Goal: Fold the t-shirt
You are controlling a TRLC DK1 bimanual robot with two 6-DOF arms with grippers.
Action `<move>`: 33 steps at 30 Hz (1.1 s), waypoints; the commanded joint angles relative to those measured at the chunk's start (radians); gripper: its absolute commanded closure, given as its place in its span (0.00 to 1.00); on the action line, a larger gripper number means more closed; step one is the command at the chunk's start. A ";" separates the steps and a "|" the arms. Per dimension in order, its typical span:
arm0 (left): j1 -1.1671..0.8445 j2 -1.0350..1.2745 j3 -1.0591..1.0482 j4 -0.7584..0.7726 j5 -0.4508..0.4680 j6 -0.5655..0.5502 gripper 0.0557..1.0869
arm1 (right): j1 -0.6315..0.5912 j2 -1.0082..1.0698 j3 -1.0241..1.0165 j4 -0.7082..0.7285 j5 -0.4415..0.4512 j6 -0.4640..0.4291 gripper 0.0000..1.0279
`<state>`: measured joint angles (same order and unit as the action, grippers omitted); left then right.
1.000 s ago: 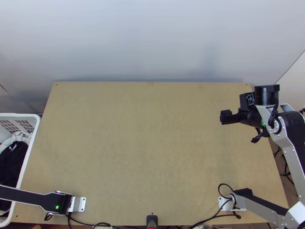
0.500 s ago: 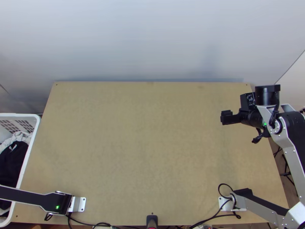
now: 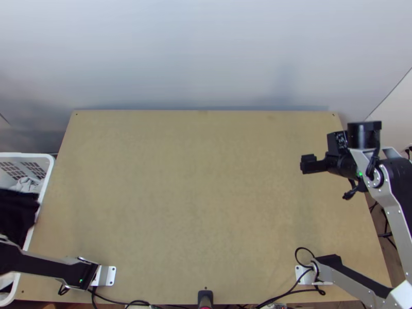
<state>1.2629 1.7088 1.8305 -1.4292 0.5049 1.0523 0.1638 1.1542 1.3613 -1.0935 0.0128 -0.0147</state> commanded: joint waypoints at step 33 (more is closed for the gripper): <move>-2.105 0.396 0.440 0.572 0.336 -1.289 0.04 | -0.308 -0.389 -0.399 -0.062 0.012 0.002 0.09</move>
<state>-0.6559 1.9339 2.1548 -0.9852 0.8703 -0.1188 -0.0956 0.7609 0.9802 -1.1751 0.0257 -0.0113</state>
